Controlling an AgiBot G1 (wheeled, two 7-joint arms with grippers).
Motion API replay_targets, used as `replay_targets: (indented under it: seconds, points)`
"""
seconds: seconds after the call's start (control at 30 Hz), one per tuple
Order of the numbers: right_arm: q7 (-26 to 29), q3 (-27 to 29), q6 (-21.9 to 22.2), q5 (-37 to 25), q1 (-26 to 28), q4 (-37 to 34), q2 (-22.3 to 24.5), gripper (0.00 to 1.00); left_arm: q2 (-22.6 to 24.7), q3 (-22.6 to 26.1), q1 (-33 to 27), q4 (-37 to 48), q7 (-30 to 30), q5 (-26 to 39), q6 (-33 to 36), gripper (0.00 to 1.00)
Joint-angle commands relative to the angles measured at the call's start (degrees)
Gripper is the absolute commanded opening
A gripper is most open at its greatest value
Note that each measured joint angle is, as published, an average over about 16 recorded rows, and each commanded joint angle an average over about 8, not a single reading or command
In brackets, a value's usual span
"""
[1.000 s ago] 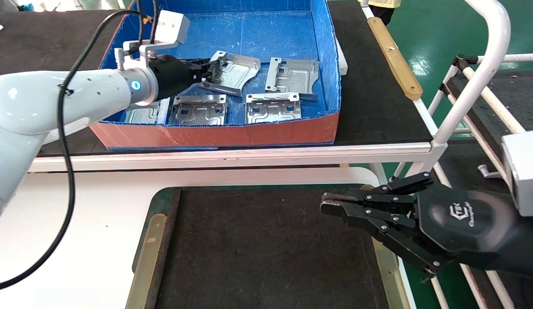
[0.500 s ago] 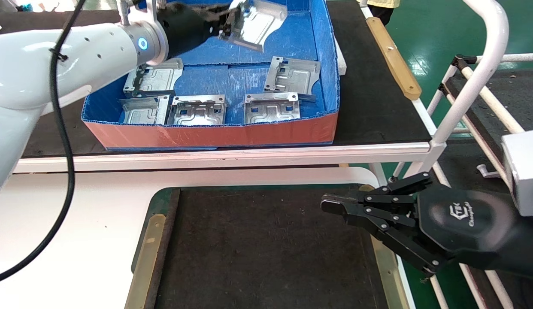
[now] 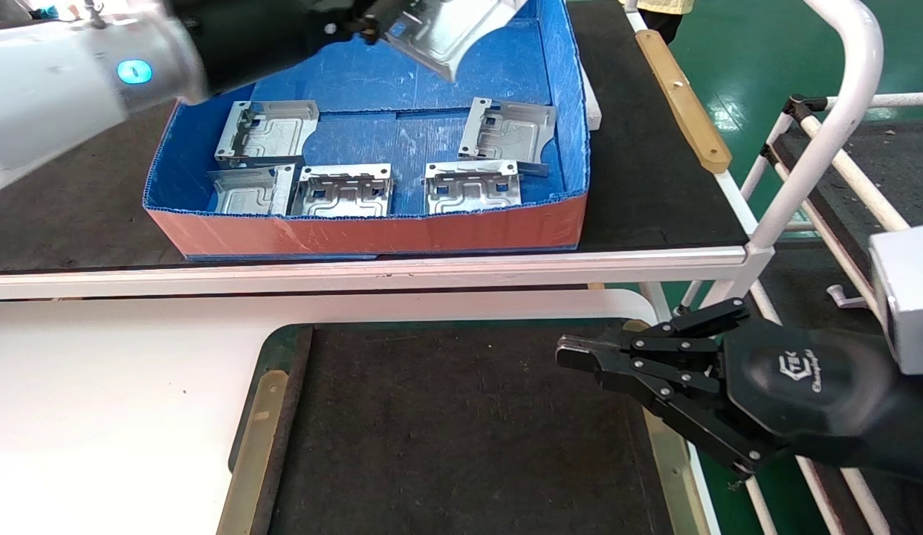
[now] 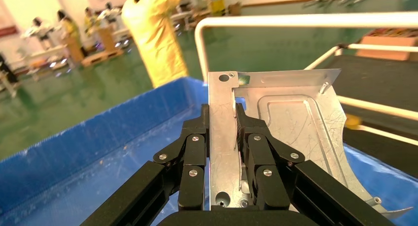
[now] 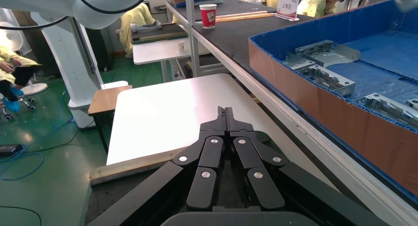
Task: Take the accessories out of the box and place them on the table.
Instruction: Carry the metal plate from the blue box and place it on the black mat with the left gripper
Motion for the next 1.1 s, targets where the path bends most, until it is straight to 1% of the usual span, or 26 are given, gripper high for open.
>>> replay_targets:
  seconds: [0.03, 0.2, 0.37, 0.63, 0.93, 0.97, 1.1]
  points:
    - [0.00, 0.00, 0.00, 0.00, 0.00, 0.00, 0.00, 0.00, -1.70, -1.65, 0.99, -1.42, 3.17, -3.24, 2.19, 0.00]
    - [0.00, 0.00, 0.00, 0.00, 0.00, 0.00, 0.00, 0.00, -4.51, -4.30, 2.72, -1.88, 10.12, -9.02, 9.26, 0.00]
    - [0.00, 0.00, 0.00, 0.00, 0.00, 0.00, 0.00, 0.00, -6.82, -5.01, 4.18, -1.69, 14.46, -12.14, 16.16, 0.00]
    - [0.00, 0.00, 0.00, 0.00, 0.00, 0.00, 0.00, 0.00, -9.90, -4.53, 6.38, -3.70, 16.35, -14.73, 24.49, 0.00]
    - [0.00, 0.00, 0.00, 0.00, 0.00, 0.00, 0.00, 0.00, -12.41, -4.35, 8.84, -7.98, 16.63, -17.63, 30.65, 0.00]
    - [0.00, 0.00, 0.00, 0.00, 0.00, 0.00, 0.00, 0.06, -12.63, -4.33, 9.22, -8.54, 16.76, -17.97, 31.27, 0.00]
    - [0.00, 0.00, 0.00, 0.00, 0.00, 0.00, 0.00, 0.56, -13.40, -4.07, 10.86, -10.70, 17.40, -19.01, 33.57, 0.00]
